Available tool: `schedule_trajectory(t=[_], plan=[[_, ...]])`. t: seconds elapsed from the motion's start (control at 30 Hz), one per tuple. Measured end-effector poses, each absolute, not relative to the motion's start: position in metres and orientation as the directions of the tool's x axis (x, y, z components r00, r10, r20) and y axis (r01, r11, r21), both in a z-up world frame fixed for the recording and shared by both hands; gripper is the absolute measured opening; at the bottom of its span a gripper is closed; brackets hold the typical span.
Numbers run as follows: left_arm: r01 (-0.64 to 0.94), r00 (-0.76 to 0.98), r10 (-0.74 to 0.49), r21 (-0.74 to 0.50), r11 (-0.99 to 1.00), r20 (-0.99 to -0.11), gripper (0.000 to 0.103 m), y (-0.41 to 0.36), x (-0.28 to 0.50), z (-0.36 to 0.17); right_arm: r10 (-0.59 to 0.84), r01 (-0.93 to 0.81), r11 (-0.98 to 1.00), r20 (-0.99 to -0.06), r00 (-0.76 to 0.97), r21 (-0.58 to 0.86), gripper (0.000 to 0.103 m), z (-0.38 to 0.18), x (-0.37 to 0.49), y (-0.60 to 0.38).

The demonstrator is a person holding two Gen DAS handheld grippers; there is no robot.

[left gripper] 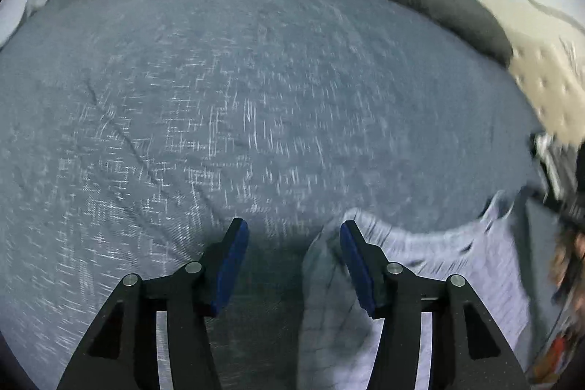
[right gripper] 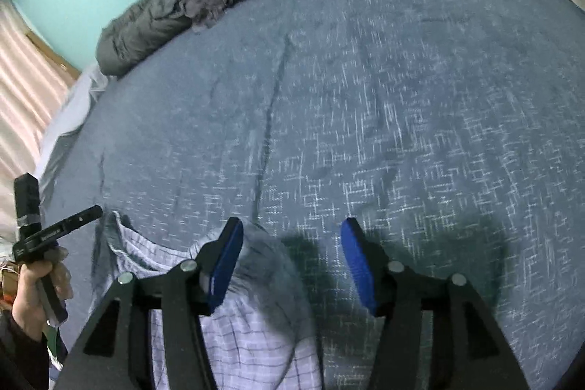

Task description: Fold clothes

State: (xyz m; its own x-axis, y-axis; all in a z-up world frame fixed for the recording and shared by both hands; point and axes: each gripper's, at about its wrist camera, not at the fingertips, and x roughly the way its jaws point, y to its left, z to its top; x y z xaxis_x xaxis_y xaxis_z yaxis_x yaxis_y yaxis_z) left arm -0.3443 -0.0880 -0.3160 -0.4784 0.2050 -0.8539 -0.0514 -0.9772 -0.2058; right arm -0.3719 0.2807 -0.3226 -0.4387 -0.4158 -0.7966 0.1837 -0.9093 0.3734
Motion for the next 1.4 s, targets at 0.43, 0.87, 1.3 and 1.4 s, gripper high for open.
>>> schedule_trajectory(t=[0.43,0.87,1.3,1.4], plan=[[-0.241,-0.495,0.163,-0.046,-0.970,-0.853,0.056,-0.071,-0.349,-0.323,-0.390,0.344,-0.903,-0.829,-0.401,0.258,0.063,-0.329,-0.343,0.278],[-0.350,-0.500,0.196,-0.010,-0.937,-0.844,0.009,-0.050,-0.351,-0.332,-0.296,0.491,-0.869,-0.863,-0.409,0.065,0.033,-0.343,-0.332,0.234],[-0.237,-0.576,0.201,-0.073,-0.969,-0.792,0.000,-0.074,-0.354,-0.311,-0.334,0.421,-0.900,-0.798,-0.502,0.112,0.005,-0.311,-0.336,0.248],[-0.209,-0.565,0.190,-0.084,-0.974,-0.803,0.000,-0.078,-0.360,-0.313,-0.329,0.408,-0.906,-0.798,-0.505,0.116,0.005,-0.309,-0.344,0.248]])
